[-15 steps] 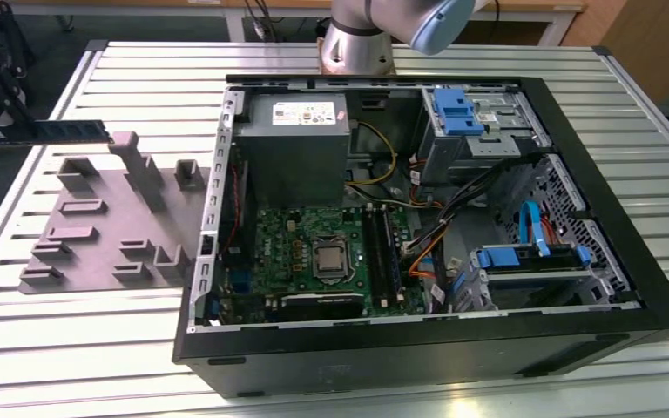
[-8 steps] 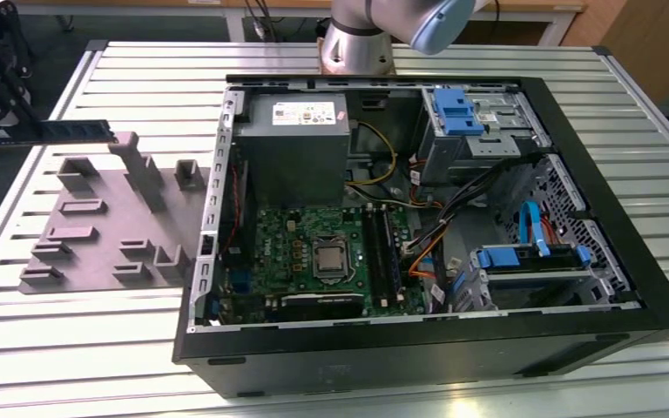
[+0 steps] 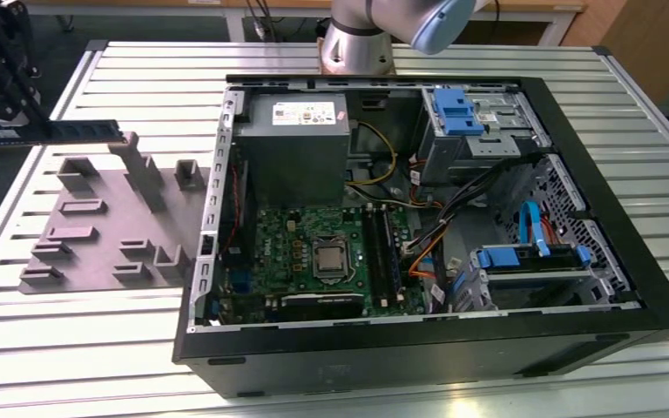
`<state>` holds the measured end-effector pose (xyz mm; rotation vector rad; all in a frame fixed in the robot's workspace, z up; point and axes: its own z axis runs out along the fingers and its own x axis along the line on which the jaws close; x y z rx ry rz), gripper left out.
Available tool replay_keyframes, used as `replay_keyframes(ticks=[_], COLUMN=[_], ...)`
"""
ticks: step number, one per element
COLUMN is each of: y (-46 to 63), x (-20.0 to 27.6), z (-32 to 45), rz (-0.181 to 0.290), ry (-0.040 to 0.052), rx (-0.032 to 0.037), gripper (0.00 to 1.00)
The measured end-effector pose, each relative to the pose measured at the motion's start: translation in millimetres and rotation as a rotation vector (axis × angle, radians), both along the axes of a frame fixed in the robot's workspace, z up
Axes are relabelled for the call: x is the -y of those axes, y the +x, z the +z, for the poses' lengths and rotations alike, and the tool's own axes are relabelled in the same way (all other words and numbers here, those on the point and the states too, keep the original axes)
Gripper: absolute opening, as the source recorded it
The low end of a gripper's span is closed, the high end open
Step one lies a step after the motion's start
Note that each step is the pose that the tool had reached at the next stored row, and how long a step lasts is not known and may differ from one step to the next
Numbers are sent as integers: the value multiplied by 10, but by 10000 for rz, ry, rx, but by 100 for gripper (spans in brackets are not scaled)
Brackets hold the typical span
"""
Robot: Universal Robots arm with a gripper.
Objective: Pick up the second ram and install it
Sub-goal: 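Pick up the second ram and move it above second insertion slot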
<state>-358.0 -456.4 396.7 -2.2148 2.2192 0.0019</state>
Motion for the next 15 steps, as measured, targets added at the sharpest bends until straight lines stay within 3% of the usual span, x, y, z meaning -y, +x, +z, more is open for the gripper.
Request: replay_keyframes(ticks=[15], y=[259], x=[0], z=[1], rz=[0], ry=[-1], rx=[-2], gripper=[14])
